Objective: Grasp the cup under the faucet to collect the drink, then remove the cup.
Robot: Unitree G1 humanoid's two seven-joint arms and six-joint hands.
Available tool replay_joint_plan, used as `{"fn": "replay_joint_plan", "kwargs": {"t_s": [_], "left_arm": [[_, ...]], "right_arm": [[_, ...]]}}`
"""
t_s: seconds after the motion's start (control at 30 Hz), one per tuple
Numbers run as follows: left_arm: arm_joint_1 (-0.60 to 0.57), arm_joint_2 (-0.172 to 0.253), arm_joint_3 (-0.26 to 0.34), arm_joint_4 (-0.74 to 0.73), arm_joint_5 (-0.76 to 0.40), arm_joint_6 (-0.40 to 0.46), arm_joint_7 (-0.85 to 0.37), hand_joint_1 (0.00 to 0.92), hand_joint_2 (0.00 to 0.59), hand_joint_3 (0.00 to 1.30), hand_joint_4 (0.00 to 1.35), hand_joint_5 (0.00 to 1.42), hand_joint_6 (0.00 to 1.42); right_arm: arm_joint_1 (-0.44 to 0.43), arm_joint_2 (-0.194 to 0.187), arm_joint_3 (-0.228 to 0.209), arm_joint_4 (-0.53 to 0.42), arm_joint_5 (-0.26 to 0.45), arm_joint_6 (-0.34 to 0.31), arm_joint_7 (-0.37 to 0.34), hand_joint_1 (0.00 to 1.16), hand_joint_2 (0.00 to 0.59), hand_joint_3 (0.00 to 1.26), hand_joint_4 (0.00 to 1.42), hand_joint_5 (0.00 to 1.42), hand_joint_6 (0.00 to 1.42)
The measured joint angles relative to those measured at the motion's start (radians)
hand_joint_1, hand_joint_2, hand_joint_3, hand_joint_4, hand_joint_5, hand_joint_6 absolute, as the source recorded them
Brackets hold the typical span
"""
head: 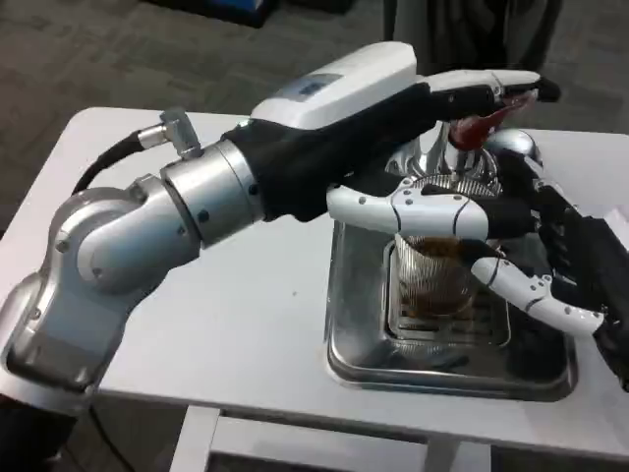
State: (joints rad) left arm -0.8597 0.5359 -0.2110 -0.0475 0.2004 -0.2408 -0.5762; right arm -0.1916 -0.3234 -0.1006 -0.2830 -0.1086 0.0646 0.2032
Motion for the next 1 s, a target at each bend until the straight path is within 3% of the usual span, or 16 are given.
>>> {"fn": "replay_joint_plan", "kwargs": {"t_s": [1.0], "left_arm": [[0.003, 0.005, 0.001, -0.005, 0.0, 0.004, 0.0, 0.072, 0.084, 0.16, 0.1, 0.24, 0.2]], "right_arm": [[-0.03, 0.012, 0.035, 0.037, 0.014, 0.0, -0.001, 0.53, 0.26, 0.09, 0.08, 0.21, 0.28]]}}
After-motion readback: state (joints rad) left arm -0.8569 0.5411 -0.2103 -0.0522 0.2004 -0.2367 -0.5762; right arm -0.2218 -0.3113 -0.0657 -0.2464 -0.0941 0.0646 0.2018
